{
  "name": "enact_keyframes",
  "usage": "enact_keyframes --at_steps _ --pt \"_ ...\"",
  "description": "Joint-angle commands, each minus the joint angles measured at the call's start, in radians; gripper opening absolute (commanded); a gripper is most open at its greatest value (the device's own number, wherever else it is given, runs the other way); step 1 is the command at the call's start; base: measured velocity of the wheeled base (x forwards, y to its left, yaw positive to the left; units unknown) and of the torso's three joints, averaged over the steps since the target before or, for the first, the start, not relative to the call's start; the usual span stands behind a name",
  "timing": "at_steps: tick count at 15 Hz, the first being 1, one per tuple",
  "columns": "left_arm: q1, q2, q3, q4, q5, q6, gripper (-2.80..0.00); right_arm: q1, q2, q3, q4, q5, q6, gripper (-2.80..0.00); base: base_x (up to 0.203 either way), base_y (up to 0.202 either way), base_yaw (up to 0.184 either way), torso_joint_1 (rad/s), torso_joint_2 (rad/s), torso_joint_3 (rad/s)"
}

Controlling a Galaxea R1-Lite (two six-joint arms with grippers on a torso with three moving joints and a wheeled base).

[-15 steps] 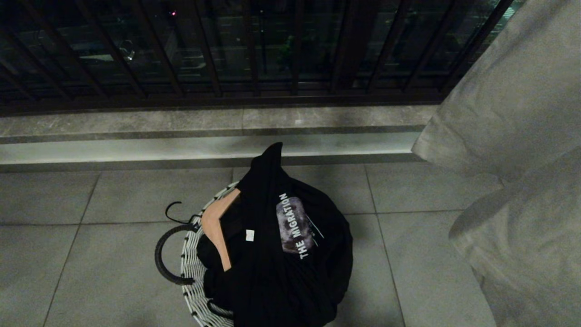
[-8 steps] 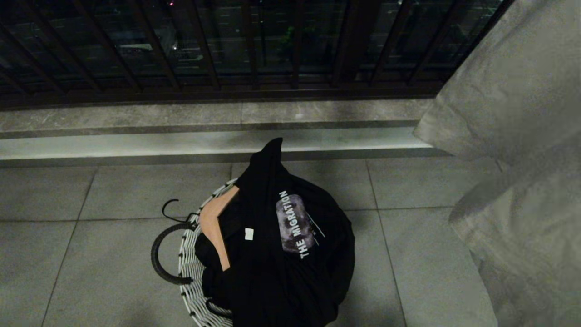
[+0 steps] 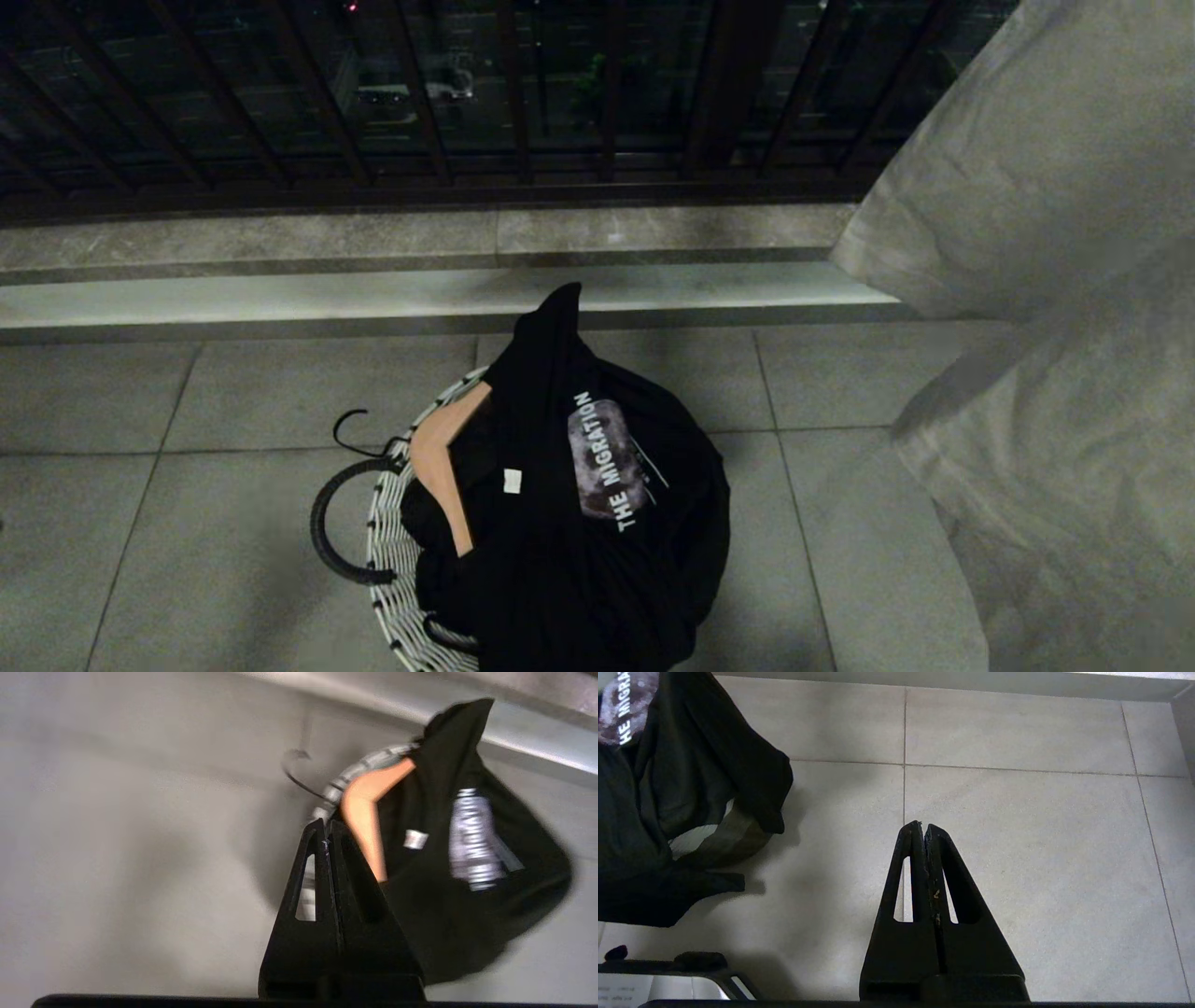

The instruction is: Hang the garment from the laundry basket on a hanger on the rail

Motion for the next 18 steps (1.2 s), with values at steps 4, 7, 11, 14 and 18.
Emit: enact_keyframes --at_steps 4,7,11,14,18 --pt "-0.211 0.622 -0.214 0.041 0.001 -0.331 -2.8 0.0 0.0 -0.002 0.003 0.0 -0.001 -2.8 0.0 0.0 0.0 0.0 0.0 0.0" --pt "-0.342 0.816 -0.238 0.054 0.009 -0.509 -2.8 0.003 0.0 -0.002 0.005 0.0 -0.001 -2.8 0.0 0.0 0.0 0.0 0.0 0.0" --pt "-0.478 0.938 -0.248 0.042 0.07 -0.567 0.0 0.009 0.0 -0.002 0.003 0.0 -0.001 -2.8 0.0 0.0 0.0 0.0 0.0 0.0" --pt "-0.48 0.986 -0.189 -0.087 0.119 -0.555 0.0 0.009 0.0 -0.002 0.005 0.0 0.0 -2.8 0.0 0.0 0.0 0.0 0.0 0.0" --pt "-0.481 1.075 -0.167 -0.232 0.187 -0.534 0.0 0.009 0.0 -0.002 0.003 0.0 0.001 -2.8 0.0 0.0 0.0 0.0 0.0 0.0"
